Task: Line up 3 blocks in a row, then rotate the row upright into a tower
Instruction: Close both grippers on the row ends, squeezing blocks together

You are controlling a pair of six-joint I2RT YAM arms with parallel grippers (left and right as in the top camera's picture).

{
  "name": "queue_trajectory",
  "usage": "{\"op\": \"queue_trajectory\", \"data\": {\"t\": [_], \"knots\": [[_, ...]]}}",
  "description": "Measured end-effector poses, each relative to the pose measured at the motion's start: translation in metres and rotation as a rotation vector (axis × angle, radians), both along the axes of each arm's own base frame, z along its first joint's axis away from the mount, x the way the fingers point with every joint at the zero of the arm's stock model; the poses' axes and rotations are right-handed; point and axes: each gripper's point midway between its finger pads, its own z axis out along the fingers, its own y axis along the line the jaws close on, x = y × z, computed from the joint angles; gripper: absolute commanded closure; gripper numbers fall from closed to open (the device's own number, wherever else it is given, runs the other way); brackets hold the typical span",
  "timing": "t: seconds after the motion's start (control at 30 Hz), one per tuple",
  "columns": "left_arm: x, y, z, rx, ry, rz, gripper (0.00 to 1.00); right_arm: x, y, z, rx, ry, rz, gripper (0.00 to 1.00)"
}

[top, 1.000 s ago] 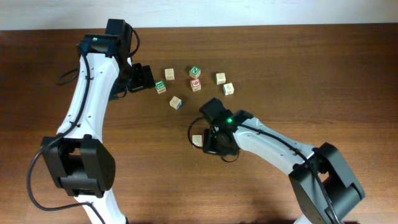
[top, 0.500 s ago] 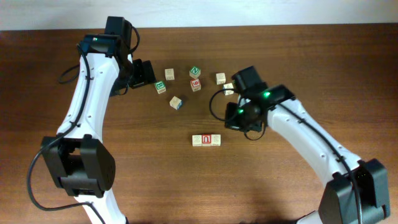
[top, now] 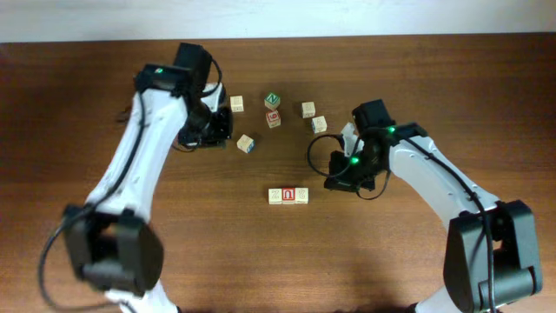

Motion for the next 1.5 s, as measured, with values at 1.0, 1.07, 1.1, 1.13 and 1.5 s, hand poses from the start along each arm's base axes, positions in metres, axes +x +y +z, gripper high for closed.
{"op": "queue_trajectory", "data": {"t": [1.0, 1.07, 1.1, 1.13, 1.5], "knots": [[-0.061, -0.071, -0.138, -0.324, 0.077, 0.049, 1.0, 0.0, 0.019, -0.047, 0.023, -0.049, -0.078, 0.96], [-0.061, -0.071, -0.139, -0.323, 0.08, 0.049, 1.0, -0.003, 0.024, -0.048, 0.025, -0.046, -0.069, 0.96], [-0.061, -0.071, -0.139, -0.323, 0.081, 0.049, 1.0, -0.004, 0.027, -0.048, 0.025, -0.043, -0.067, 0.96], [-0.062, -0.071, -0.14, -0.322, 0.083, 0.05, 1.0, -0.005, 0.028, -0.048, 0.026, -0.039, -0.072, 0.96], [-0.064, -0.074, -0.14, -0.321, 0.085, 0.039, 1.0, -0.011, 0.038, -0.047, 0.028, -0.034, -0.045, 0.96]]}}
